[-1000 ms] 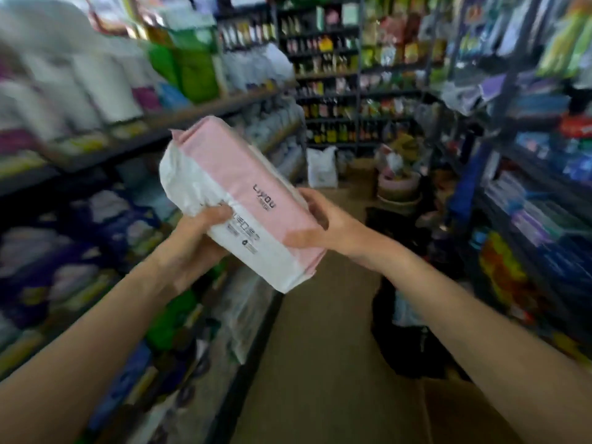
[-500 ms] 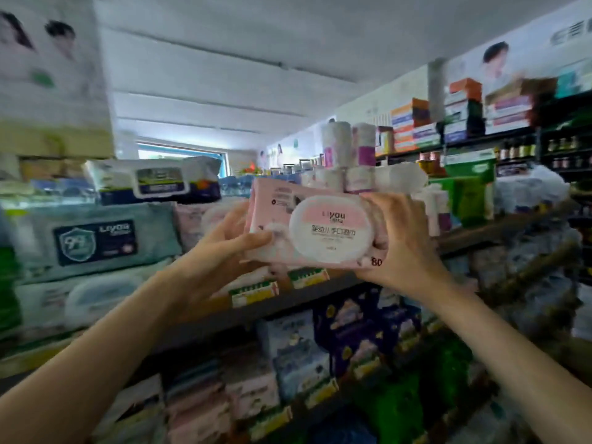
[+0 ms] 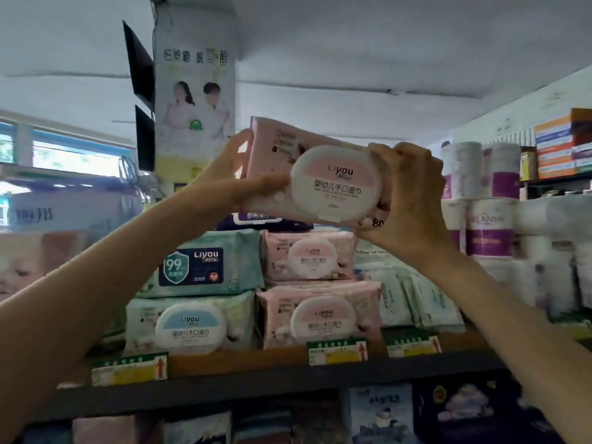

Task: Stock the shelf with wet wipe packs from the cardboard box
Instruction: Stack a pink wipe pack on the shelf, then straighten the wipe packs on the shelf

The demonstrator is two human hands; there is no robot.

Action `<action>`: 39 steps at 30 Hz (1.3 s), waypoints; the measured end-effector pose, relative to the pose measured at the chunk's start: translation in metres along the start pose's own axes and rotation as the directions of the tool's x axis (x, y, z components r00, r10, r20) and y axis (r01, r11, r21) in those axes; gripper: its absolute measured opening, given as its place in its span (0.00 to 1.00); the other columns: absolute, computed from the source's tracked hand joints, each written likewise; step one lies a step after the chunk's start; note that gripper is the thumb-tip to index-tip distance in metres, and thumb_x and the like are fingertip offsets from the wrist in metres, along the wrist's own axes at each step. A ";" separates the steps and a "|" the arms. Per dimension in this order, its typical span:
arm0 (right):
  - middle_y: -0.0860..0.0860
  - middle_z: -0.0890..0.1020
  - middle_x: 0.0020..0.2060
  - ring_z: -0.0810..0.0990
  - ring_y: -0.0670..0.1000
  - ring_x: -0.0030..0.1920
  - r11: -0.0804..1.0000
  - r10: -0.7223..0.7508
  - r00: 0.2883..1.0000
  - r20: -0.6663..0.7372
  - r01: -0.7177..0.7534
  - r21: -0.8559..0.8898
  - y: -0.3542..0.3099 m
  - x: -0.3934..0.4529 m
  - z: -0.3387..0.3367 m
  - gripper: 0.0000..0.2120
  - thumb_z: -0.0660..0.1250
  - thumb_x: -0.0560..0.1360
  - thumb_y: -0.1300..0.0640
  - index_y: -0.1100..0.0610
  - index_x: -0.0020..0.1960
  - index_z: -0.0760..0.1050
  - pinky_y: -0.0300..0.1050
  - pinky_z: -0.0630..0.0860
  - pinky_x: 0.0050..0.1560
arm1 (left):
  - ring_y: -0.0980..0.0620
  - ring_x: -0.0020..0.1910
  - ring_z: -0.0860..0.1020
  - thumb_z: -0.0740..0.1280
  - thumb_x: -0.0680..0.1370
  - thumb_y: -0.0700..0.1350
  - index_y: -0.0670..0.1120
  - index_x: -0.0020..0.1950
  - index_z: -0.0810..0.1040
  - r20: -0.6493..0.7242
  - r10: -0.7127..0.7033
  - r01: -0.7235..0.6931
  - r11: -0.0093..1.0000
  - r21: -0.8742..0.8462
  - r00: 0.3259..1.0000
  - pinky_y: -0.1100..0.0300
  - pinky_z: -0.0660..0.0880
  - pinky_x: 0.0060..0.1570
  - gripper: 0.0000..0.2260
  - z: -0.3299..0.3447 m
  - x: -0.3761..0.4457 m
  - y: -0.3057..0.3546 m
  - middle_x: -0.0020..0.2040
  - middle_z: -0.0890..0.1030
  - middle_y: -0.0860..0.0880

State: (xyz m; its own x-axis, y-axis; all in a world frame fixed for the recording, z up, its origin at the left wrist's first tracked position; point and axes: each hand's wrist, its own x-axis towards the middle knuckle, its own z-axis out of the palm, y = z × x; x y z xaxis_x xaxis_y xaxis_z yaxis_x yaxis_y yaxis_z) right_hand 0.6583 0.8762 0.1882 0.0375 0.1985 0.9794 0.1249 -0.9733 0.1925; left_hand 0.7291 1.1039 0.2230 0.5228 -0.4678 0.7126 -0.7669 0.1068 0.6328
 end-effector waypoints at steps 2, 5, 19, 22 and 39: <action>0.52 0.63 0.55 0.62 0.52 0.55 0.999 -0.032 0.999 -0.004 0.032 0.010 0.014 0.010 0.010 0.42 0.73 0.53 0.45 0.50 0.63 0.59 0.46 0.61 0.52 | 0.53 0.49 0.82 0.75 0.64 0.45 0.55 0.74 0.55 -0.031 0.009 -0.006 0.997 0.076 0.999 0.56 0.81 0.48 0.43 -0.005 0.012 0.003 0.57 0.78 0.50; 0.52 0.62 0.57 0.64 0.54 0.58 0.995 -0.101 0.993 0.069 0.102 -0.017 0.039 0.004 0.030 0.42 0.72 0.55 0.44 0.50 0.65 0.59 0.48 0.62 0.54 | 0.54 0.52 0.78 0.76 0.62 0.46 0.56 0.75 0.49 -0.060 0.014 0.010 0.924 0.383 0.998 0.55 0.76 0.55 0.49 0.001 0.014 -0.013 0.57 0.75 0.52; 0.51 0.66 0.56 0.65 0.50 0.55 0.938 -0.345 0.841 0.416 0.307 0.158 0.081 -0.063 0.099 0.40 0.57 0.65 0.26 0.53 0.66 0.62 0.44 0.66 0.56 | 0.47 0.72 0.54 0.70 0.66 0.65 0.52 0.75 0.45 0.045 -0.345 0.009 0.152 0.988 0.938 0.41 0.43 0.74 0.48 0.035 0.008 -0.094 0.71 0.57 0.51; 0.51 0.72 0.51 0.69 0.50 0.50 0.955 -0.198 0.933 0.302 0.113 0.275 0.076 -0.056 0.097 0.30 0.51 0.73 0.31 0.53 0.62 0.64 0.42 0.66 0.53 | 0.47 0.71 0.55 0.71 0.64 0.65 0.52 0.75 0.47 0.064 -0.319 -0.014 0.158 0.987 0.945 0.40 0.45 0.73 0.49 0.036 0.008 -0.097 0.71 0.58 0.52; 0.53 0.72 0.54 0.64 0.51 0.55 0.955 -0.248 0.902 0.352 0.167 0.245 -0.108 -0.008 0.151 0.23 0.56 0.68 0.40 0.53 0.57 0.68 0.56 0.72 0.54 | 0.42 0.64 0.69 0.67 0.74 0.47 0.46 0.67 0.67 -0.387 -0.233 0.452 0.499 0.739 0.892 0.47 0.68 0.65 0.23 -0.110 -0.055 -0.094 0.66 0.66 0.43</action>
State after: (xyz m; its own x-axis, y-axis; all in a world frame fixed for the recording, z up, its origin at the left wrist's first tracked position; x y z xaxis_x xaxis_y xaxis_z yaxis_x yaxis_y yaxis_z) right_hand 0.7941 0.9972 0.1500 0.3522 0.4611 0.8145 0.3685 -0.8683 0.3322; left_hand 0.8135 1.2163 0.1577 0.7895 -0.1022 0.6052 -0.4218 -0.8066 0.4141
